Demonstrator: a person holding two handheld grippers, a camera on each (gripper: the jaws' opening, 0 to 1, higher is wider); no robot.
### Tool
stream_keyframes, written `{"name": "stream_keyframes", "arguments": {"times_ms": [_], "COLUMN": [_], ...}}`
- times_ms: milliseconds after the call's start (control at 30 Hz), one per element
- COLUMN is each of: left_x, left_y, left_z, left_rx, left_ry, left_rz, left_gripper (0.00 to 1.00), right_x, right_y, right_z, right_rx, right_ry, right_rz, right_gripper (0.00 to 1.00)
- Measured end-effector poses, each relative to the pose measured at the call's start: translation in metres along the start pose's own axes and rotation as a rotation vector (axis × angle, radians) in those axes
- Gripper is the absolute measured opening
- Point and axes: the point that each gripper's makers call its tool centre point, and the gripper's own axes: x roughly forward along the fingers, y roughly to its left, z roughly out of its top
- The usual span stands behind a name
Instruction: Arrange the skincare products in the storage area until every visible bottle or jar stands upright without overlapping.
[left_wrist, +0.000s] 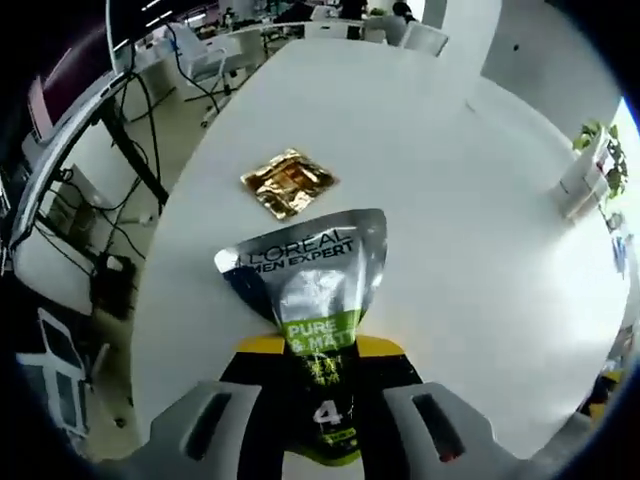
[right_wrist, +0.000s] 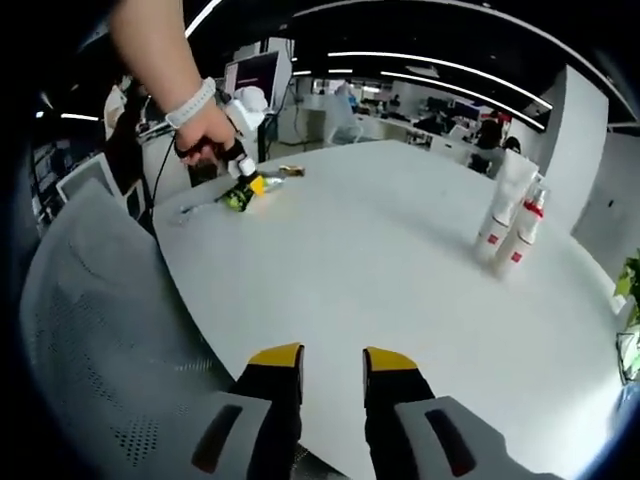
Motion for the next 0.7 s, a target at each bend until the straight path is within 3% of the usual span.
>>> {"name": "stream_keyframes", "arguments": {"times_ms": [133, 200, 300, 533, 700], "left_x": [0.0, -0.001, -0.01, -0.068, -0.103], "left_y": [-0.004, -0.023, -0.043, -0.099, -0.109], "left_z": [-0.002, -0.003, -0.002, -0.021, -0.041], "left_rx": [0.017, -0.009, 0.065, 0.171, 0.231], "left_ry": [0.005, -0.001, -0.044, -0.148, -0.201], "left_rz": [-0.067, -0.2, -0.298, -0.555, -0.653], "left_gripper": [0.05, 0.03, 0.03, 0.02, 0.02], "right_x": [0.0, 0.0, 0.001, -0.001, -0.002], "right_y": [-0.001, -0.002, -0.004, -0.01, -0.013], "right_z": [-0.005, -0.007, -0.011, -0.018, -0.02], "right_rx": [-0.004, -0.004, 0.006, 0.031, 0.056], "right_ry": [0.028, 0.041, 0.064, 0.102, 0.116], "right_rz": [-0.009, -0.014, -0.026, -0.06, -0.084], "right_gripper": [0.13, 0.13, 0.14, 0.14, 0.15]}}
